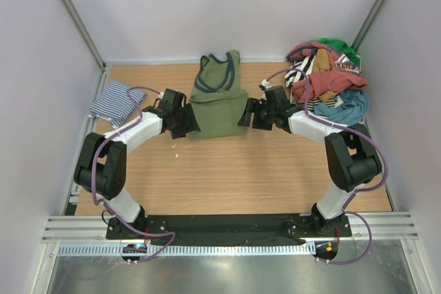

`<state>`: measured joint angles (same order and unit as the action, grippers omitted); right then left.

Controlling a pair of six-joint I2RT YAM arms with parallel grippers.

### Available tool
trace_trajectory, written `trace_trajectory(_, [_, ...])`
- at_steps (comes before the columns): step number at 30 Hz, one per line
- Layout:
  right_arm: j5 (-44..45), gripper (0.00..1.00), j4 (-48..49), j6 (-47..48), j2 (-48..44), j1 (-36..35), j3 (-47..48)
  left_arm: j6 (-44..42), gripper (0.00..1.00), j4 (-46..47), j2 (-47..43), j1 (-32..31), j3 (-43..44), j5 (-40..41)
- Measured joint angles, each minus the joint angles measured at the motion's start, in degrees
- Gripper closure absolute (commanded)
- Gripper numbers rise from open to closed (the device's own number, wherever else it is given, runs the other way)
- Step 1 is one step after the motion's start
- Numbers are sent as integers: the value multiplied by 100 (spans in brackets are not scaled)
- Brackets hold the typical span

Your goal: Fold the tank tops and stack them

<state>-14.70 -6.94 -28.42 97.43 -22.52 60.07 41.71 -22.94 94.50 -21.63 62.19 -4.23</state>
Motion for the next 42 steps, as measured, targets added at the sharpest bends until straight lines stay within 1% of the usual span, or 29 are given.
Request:
trace_trajectory(2, [-107,34,55,-9,11,-2,-166,-17,40,66,13,7,-232,-17])
trace_trajectory(4, [-162,36,122,-22,44,-2,-229,-39,41,138,37,11,-343,-17])
trace_trajectory(5, [-188,41,170,-22,79,-2,-234,-50,41,170,50,11,-354,-17])
trace_trajectory(7, [-247,42,323,-35,168,-2,-234,-90,42,297,74,11,-354,-20])
trace_trajectory(8, [-269,45,396,-42,219,-2,-234,-127,42,356,85,11,-354,-31])
trace_trajectory(13, [-387,51,658,-90,555,-2,-232,-192,46,577,223,61,-354,-133])
trace_trajectory(15, [-409,62,664,-129,693,-2,-232,-190,48,686,304,133,-387,-254])
trace_trajectory(16, [-407,76,671,-168,754,-2,-234,-190,49,748,343,190,-426,-313])
trace_trajectory(17, [-402,83,673,-190,800,-2,-236,-188,50,796,369,232,-463,-352])
trace_trajectory(19, [-396,93,699,-243,857,17,-267,-186,51,863,433,319,-557,-435])
trace_trajectory(28, [-516,96,868,-389,925,114,-352,-181,51,1040,514,411,-625,-693])
trace_trajectory(30, [-542,96,881,-407,938,125,-352,-175,53,1091,544,413,-625,-776])
trace_trajectory(31, [-555,96,887,-411,944,129,-352,-170,55,1121,562,413,-625,-815])
trace_trajectory(32, [-562,96,894,-411,946,133,-352,-164,59,1156,581,415,-625,-850])
trace_trajectory(34, [-566,97,898,-422,949,138,-352,-166,63,1202,614,415,-623,-890])
trace_trajectory(35, [-568,97,901,-426,949,138,-352,-155,68,1202,634,413,-623,-890])
trace_trajectory(37, [-566,98,914,-428,949,140,-363,-149,73,1202,658,415,-623,-887])
trace_trajectory(38, [-568,98,920,-431,949,140,-365,-140,81,1204,678,415,-623,-890])
trace_trajectory(40, [-570,99,935,-431,949,140,-372,-131,92,1202,719,415,-612,-901])
trace_trajectory(41, [-573,99,938,-431,949,140,-374,-153,100,1204,745,420,-605,-918])
trace_trajectory(42, [-575,99,944,-431,949,142,-374,-168,100,1202,767,420,-592,-931])
